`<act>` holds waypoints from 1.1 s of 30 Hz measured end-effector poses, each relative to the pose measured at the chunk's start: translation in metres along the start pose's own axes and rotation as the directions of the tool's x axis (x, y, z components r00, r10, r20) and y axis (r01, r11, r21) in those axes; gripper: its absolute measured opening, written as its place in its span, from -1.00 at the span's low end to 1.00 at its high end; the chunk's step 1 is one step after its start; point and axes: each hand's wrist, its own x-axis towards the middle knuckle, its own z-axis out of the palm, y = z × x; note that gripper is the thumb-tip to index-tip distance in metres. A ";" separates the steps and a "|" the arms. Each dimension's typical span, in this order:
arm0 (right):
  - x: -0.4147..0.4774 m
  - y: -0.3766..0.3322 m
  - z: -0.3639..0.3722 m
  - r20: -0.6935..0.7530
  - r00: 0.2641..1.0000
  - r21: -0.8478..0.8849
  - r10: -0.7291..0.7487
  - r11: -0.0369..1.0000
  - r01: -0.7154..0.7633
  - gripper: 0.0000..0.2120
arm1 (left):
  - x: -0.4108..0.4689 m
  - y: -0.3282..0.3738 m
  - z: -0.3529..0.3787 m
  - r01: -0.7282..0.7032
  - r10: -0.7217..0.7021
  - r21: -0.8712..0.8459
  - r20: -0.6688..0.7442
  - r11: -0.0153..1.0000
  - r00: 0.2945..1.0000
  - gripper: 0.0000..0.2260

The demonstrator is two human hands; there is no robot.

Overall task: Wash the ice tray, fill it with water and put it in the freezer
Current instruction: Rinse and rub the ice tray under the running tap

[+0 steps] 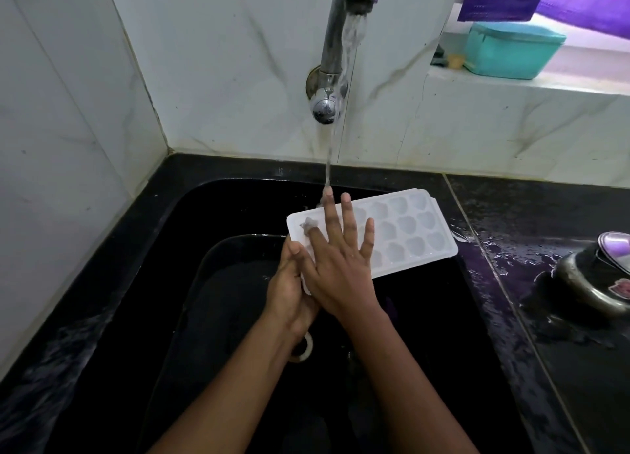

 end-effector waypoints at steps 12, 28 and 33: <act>0.002 0.005 -0.003 0.072 0.997 0.054 0.016 0.998 -0.020 -0.35 | -0.001 -0.001 0.001 0.048 -0.048 0.026 0.002 0.999 0.999 -0.53; -0.004 0.023 -0.019 -0.133 0.989 0.123 -0.067 0.989 0.084 -0.79 | 0.009 0.003 -0.006 0.026 -0.032 -0.060 -0.101 0.998 0.994 -0.69; -0.014 0.002 -0.002 -0.027 0.999 0.026 -0.045 0.999 0.046 -0.68 | 0.006 0.002 -0.009 -0.009 0.009 0.002 -0.061 1.000 0.998 -0.72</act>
